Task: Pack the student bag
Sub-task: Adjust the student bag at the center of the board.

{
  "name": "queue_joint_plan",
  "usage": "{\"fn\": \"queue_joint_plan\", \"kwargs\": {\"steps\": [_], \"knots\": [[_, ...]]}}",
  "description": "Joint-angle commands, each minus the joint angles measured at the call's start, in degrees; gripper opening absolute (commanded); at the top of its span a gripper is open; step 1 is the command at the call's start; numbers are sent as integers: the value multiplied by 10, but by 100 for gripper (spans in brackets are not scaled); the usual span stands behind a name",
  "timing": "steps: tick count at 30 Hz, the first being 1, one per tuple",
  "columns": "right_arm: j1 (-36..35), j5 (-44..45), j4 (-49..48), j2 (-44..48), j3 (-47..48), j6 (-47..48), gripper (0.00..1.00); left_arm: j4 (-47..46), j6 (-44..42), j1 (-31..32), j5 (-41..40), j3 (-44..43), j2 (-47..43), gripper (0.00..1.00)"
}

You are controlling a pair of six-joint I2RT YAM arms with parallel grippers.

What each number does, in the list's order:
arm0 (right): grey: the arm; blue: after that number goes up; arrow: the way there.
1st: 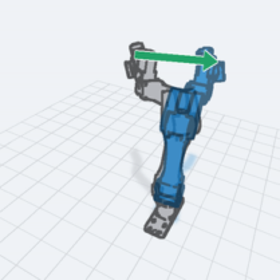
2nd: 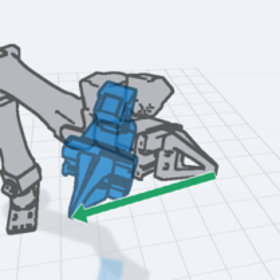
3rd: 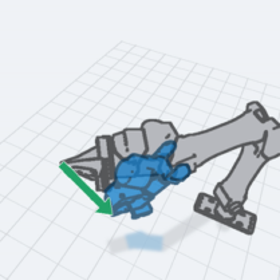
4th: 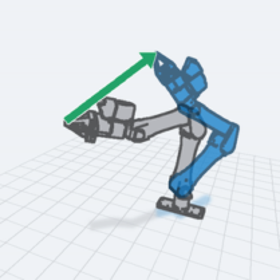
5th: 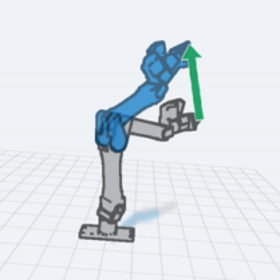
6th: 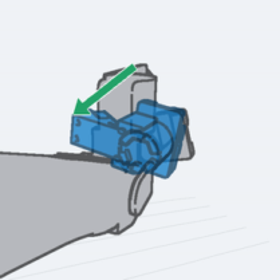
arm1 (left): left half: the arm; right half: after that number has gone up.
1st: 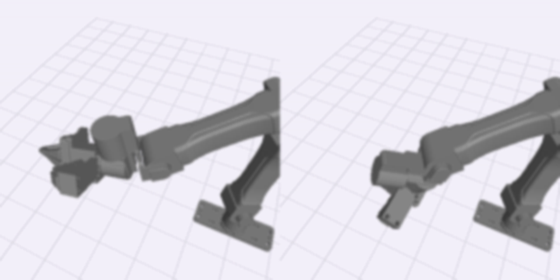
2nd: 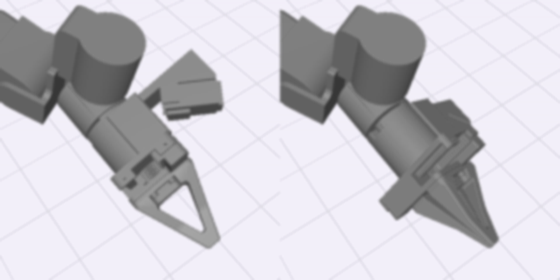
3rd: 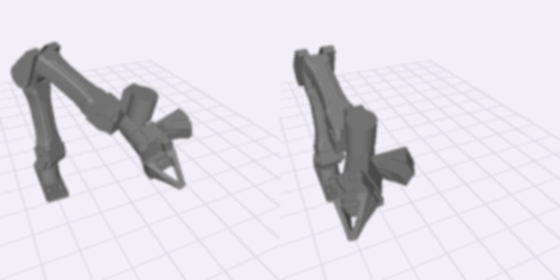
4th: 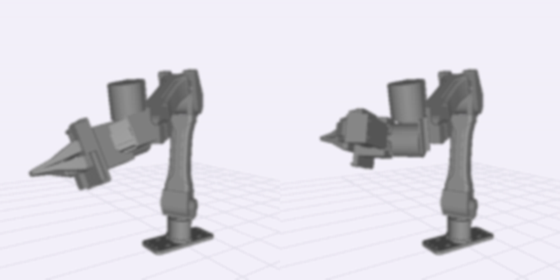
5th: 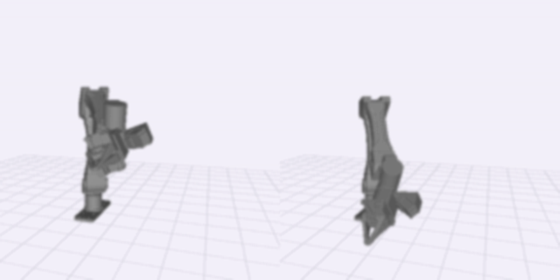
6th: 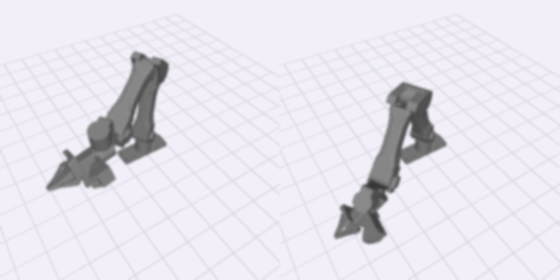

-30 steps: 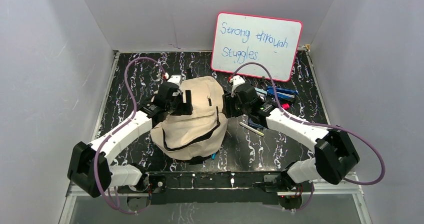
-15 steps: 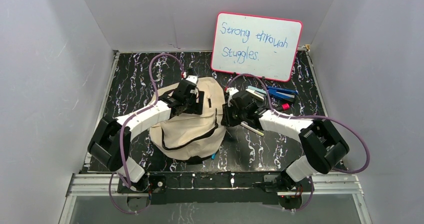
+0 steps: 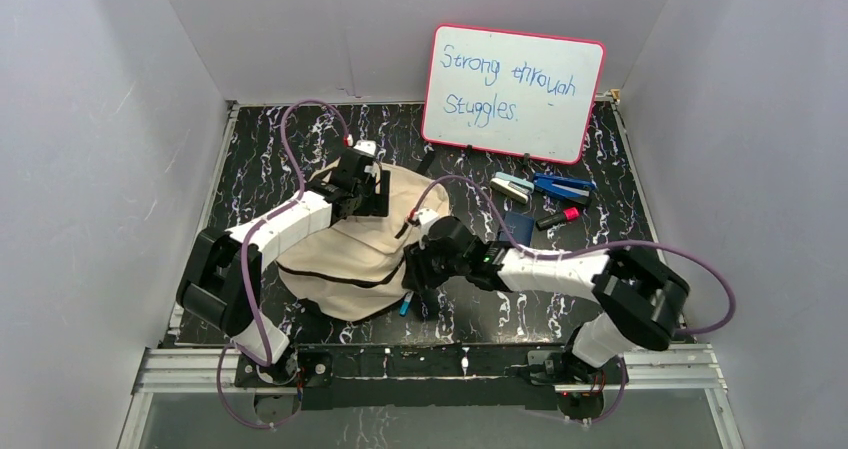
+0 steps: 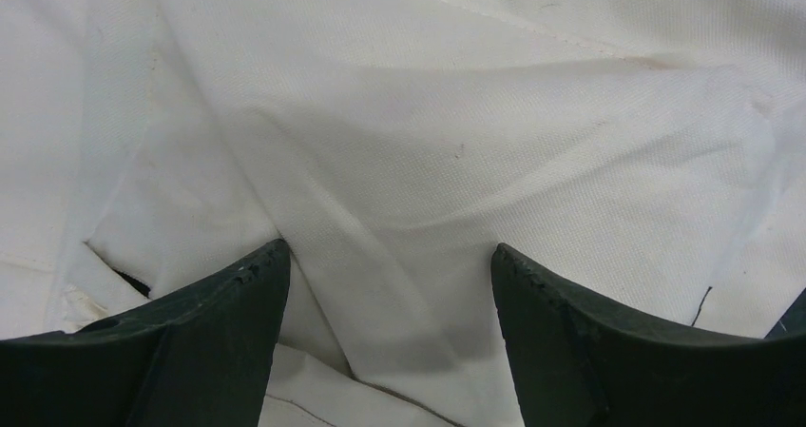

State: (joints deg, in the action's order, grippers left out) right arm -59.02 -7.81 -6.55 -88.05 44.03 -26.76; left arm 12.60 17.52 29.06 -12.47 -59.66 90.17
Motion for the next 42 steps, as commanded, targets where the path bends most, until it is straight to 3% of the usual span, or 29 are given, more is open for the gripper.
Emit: {"fn": "queue_joint_plan", "kwargs": {"steps": [1, 5, 10, 15, 19, 28, 31, 42], "knots": [[10, 144, -20, 103, -22, 9, 56, 8, -24, 2, 37, -7, -14, 74], [45, 153, -9, 151, -30, 47, 57, -10, -27, 3, 64, 12, -48, 72], [117, 148, 35, 141, -9, 47, 60, -19, -20, 18, 73, 24, -109, 72], [199, 58, 35, 111, 5, 25, 63, -27, -53, 106, 47, 46, -163, 70], [221, 1, 21, 86, 19, 18, 62, -29, -19, 152, 75, 67, -190, 67], [248, -31, 10, 47, 36, 3, 66, -6, 46, 209, 9, 64, -136, 64], [249, -34, 8, 51, 30, 2, 67, 9, 54, 215, 9, 46, -105, 58], [251, -37, 0, 67, 4, -8, 69, 23, 63, 224, -8, 52, -77, 52]]}}
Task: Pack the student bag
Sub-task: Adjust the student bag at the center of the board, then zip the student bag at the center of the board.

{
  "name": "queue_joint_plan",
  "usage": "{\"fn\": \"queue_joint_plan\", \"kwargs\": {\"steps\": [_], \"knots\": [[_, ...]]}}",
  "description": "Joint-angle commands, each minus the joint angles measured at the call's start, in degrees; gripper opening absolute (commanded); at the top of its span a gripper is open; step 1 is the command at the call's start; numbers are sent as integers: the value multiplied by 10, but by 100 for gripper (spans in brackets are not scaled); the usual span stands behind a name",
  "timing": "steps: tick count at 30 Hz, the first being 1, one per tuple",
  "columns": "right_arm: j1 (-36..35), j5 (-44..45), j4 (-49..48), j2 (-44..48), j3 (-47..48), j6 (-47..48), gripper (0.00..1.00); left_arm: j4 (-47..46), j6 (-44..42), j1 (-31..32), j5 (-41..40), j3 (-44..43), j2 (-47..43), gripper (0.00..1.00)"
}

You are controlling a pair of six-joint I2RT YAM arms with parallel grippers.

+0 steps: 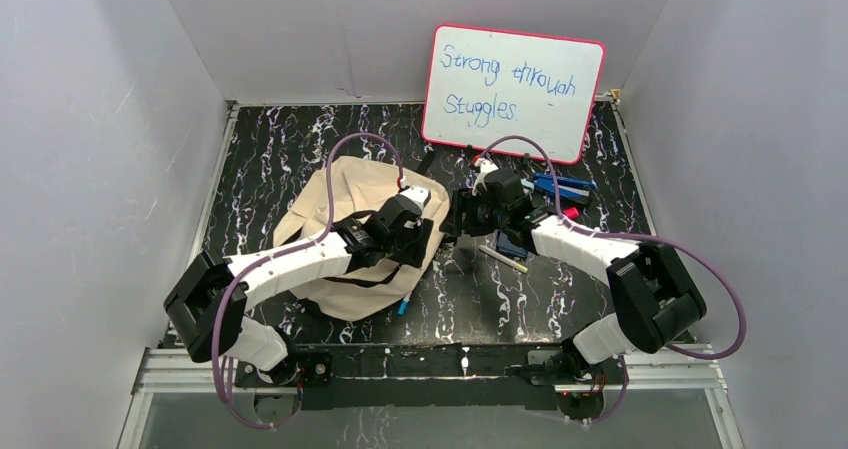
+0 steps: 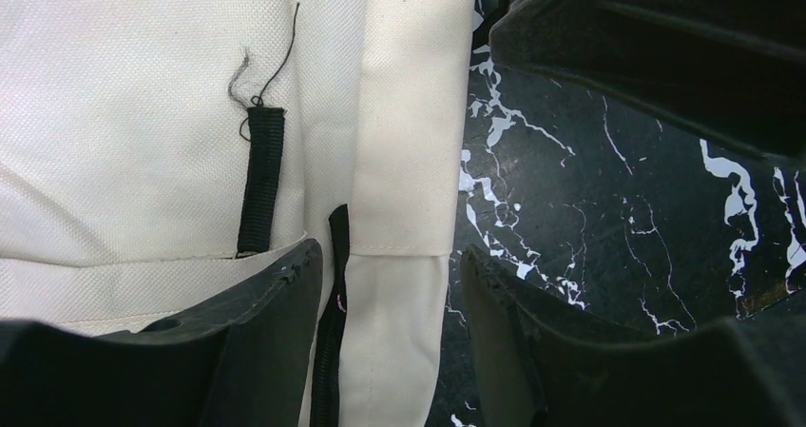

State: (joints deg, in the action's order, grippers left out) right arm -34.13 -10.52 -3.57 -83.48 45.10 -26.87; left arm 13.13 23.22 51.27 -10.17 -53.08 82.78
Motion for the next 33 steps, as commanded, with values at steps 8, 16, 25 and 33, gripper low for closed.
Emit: {"fn": "queue_joint_plan", "kwargs": {"steps": [8, 16, 25, 33], "knots": [[2, -14, -28, 24, -7, -7, 71, 17, 3, 3, -24, -18, 13, 45], [1, -17, -27, 30, -12, -8, 73, 16, -8, 2, -86, -25, 39, 39], [1, -19, -23, 35, -16, -9, 75, 3, -17, 2, -93, -35, 77, 30], [1, -17, -20, 37, -18, -6, 76, 10, -27, 2, -106, -32, 92, 15]]}}
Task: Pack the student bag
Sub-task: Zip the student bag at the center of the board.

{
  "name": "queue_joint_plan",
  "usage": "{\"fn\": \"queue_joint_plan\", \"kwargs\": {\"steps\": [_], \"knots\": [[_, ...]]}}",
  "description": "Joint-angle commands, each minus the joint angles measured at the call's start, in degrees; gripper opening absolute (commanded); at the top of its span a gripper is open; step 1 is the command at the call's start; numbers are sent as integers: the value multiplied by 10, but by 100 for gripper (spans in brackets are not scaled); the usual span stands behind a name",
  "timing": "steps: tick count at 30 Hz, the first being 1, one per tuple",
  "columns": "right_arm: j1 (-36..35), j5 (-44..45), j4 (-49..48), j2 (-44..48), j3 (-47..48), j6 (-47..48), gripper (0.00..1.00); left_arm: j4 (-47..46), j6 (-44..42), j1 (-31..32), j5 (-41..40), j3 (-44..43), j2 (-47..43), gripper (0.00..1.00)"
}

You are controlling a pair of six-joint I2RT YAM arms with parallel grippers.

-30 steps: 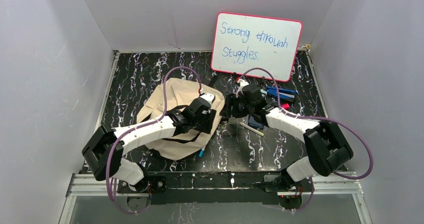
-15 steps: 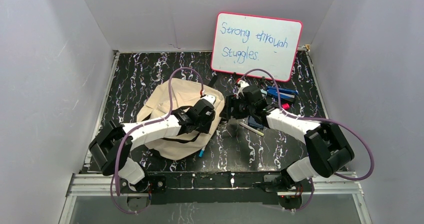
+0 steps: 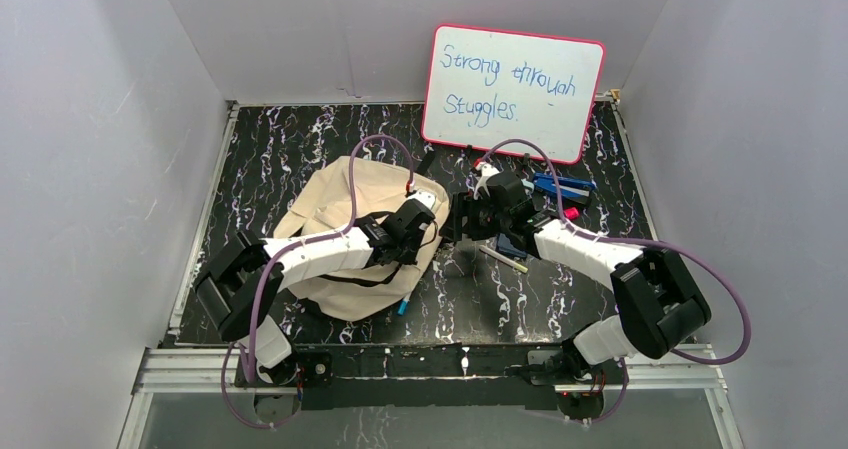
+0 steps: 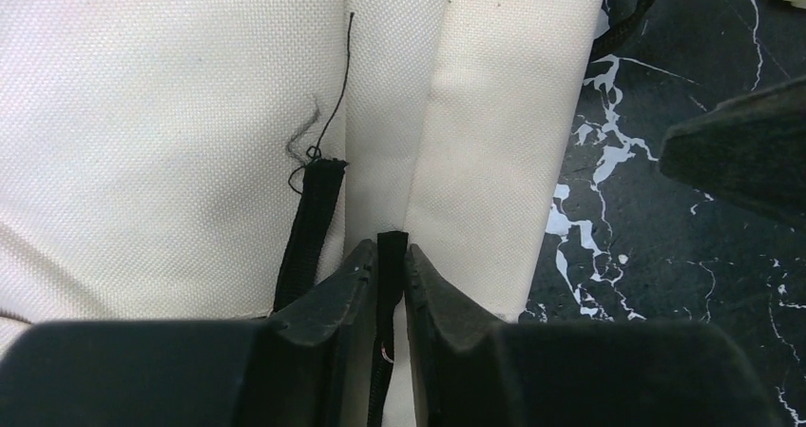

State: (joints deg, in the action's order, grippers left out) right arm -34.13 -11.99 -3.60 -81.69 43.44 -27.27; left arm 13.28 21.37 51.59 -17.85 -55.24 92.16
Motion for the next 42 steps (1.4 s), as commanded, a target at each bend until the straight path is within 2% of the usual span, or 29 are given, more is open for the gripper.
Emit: {"fn": "queue_joint_plan", "kwargs": {"steps": [1, 8, 18, 23, 26, 31, 35, 40, 42], "knots": [[2, -4, -21, 18, 0, -2, 76, 9, -9, -1, -30, -9, -1, 13], [2, -4, -22, 17, 1, -2, 77, 12, -12, -1, -23, -9, -13, 0], [2, 63, -26, 21, 4, -42, 81, 24, -4, -1, 9, 13, -115, 0], [2, 39, -33, -3, 24, -52, 81, 62, 4, -1, 12, 22, -148, 0], [2, -3, -65, -3, 16, -55, 80, 64, 10, -1, 8, 38, -168, 0], [2, -92, -124, 7, -12, -56, 69, 58, 23, 0, 3, 48, -179, 0], [-6, -104, -139, 16, -32, -72, 58, 56, 36, -1, -7, 55, -177, 0], [-34, -112, -161, -24, -27, -90, 56, 47, 51, -1, -13, 67, -184, 0], [-53, -105, -170, -44, -17, -103, 60, 48, 54, -1, -15, 68, -188, 0]]}}
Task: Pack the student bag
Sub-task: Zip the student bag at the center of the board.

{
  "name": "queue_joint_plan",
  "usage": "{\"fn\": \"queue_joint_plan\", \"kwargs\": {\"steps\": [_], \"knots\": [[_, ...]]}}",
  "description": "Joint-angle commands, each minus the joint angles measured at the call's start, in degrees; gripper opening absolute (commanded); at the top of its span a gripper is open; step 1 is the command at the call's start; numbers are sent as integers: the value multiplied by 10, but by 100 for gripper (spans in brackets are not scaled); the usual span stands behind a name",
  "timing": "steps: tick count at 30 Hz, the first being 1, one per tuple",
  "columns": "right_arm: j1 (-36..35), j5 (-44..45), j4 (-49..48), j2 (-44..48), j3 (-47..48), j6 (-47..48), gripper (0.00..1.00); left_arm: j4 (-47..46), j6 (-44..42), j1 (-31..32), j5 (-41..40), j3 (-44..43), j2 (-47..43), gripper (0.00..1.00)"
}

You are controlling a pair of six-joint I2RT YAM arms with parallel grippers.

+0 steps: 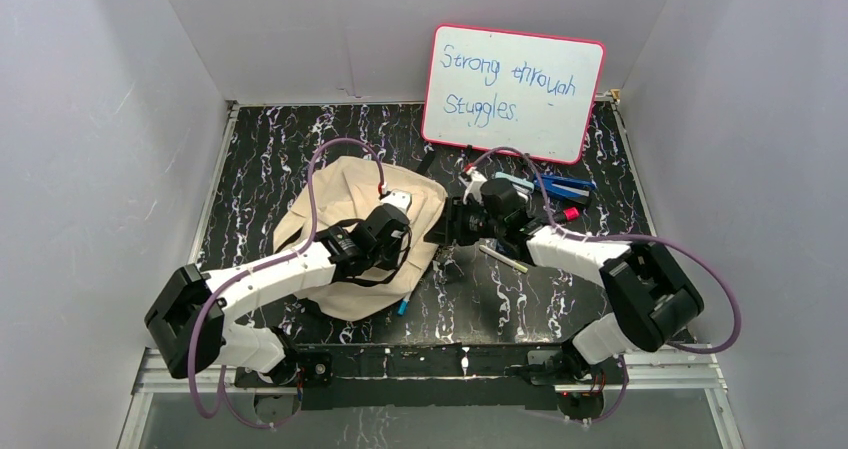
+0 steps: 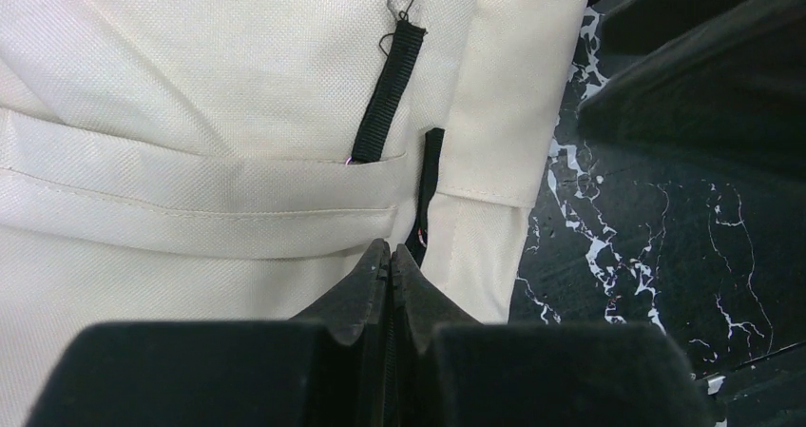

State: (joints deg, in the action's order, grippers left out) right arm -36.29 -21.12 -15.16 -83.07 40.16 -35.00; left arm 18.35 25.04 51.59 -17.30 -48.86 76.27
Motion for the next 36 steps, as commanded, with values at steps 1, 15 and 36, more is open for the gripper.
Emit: {"fn": "queue_joint_plan", "kwargs": {"steps": [1, 15, 36], "knots": [[-40, -4, -55, -40, 25, -31, 60, -3, 18, -1, -22, 4, -32, 1], [-82, 50, -83, -124, 73, -75, 54, -6, 21, 0, -16, 8, -42, 5], [-118, 85, -20, -174, 125, -67, 34, -14, 19, -1, -3, 17, -47, 4]]}}
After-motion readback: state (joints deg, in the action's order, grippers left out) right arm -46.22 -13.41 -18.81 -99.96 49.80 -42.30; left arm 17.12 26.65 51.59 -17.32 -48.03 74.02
